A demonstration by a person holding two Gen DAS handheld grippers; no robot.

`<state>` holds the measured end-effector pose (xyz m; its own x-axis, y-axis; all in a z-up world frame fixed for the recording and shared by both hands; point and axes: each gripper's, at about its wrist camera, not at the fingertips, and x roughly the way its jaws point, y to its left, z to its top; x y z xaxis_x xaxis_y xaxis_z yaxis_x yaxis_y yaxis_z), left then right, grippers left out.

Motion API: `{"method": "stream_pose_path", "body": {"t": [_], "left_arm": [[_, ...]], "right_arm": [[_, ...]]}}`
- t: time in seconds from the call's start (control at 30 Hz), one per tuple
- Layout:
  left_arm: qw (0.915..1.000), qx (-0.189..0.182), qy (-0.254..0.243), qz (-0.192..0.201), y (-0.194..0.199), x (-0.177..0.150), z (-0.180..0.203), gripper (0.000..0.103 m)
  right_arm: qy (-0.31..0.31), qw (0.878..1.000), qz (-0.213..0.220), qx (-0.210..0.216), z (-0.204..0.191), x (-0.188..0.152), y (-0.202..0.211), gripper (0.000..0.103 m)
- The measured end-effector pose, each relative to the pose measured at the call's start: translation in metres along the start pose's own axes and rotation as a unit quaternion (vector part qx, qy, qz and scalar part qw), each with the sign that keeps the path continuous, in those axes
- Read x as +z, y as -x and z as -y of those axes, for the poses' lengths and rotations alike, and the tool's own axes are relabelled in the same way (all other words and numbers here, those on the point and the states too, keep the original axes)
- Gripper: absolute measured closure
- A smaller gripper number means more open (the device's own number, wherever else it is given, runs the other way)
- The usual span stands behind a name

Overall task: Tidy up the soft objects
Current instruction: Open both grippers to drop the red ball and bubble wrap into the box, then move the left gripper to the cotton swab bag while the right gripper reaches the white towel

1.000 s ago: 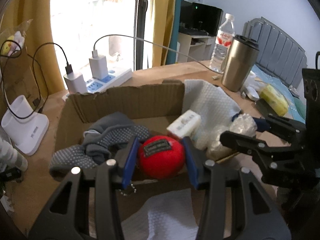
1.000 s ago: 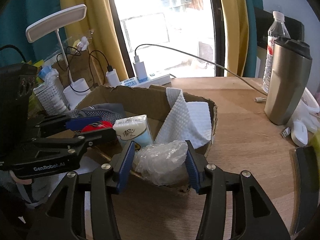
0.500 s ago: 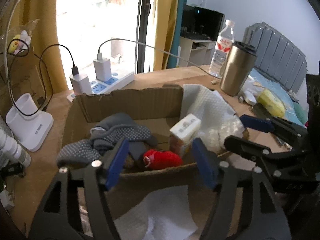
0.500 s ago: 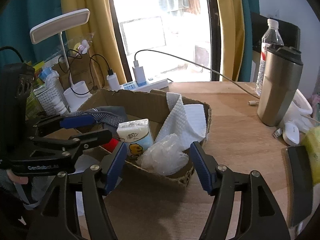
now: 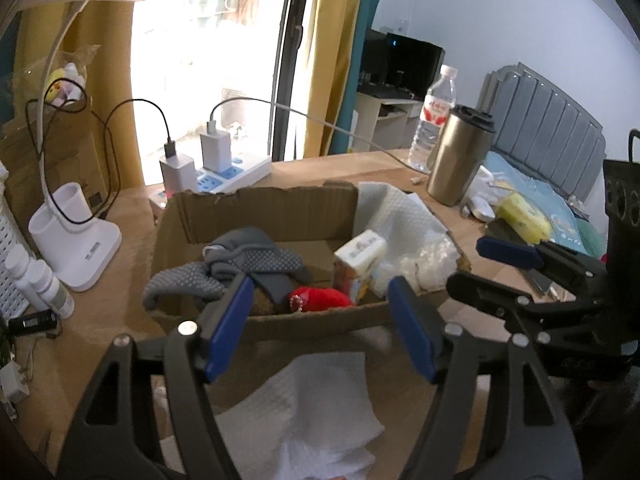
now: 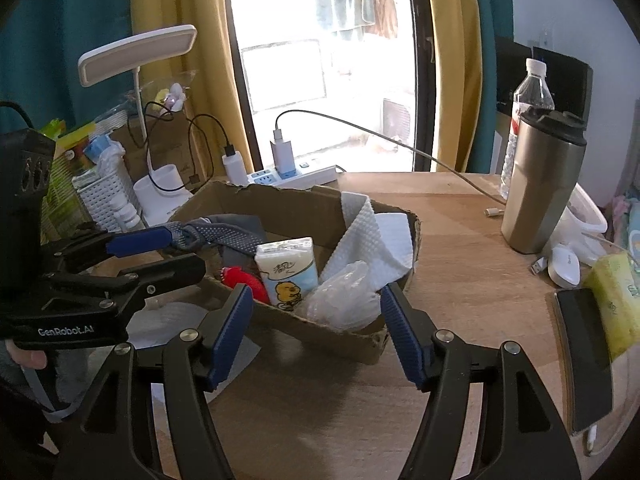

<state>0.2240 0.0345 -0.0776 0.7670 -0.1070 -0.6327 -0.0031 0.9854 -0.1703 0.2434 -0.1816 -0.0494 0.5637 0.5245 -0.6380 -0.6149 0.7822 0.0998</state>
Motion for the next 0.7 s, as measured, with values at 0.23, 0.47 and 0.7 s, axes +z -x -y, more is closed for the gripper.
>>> {"method": "stream_pose_path", "body": {"t": [0.23, 0.47, 0.7], "left_arm": [[0.9999, -0.002, 0.010, 0.010, 0.013, -0.007, -0.008, 0.031], [0.9995, -0.006, 0.030, 0.010, 0.020, -0.017, -0.025, 0.031], [0.9987, -0.006, 0.049, 0.011, 0.028, -0.033, -0.045, 0.031]], "right_arm": [[0.013, 1.000, -0.001, -0.002, -0.015, -0.001, 0.004, 0.033], [0.025, 1.000, -0.008, -0.005, -0.030, -0.001, 0.001, 0.033], [0.035, 0.999, -0.022, -0.002, -0.051, -0.004, -0.009, 0.033]]}}
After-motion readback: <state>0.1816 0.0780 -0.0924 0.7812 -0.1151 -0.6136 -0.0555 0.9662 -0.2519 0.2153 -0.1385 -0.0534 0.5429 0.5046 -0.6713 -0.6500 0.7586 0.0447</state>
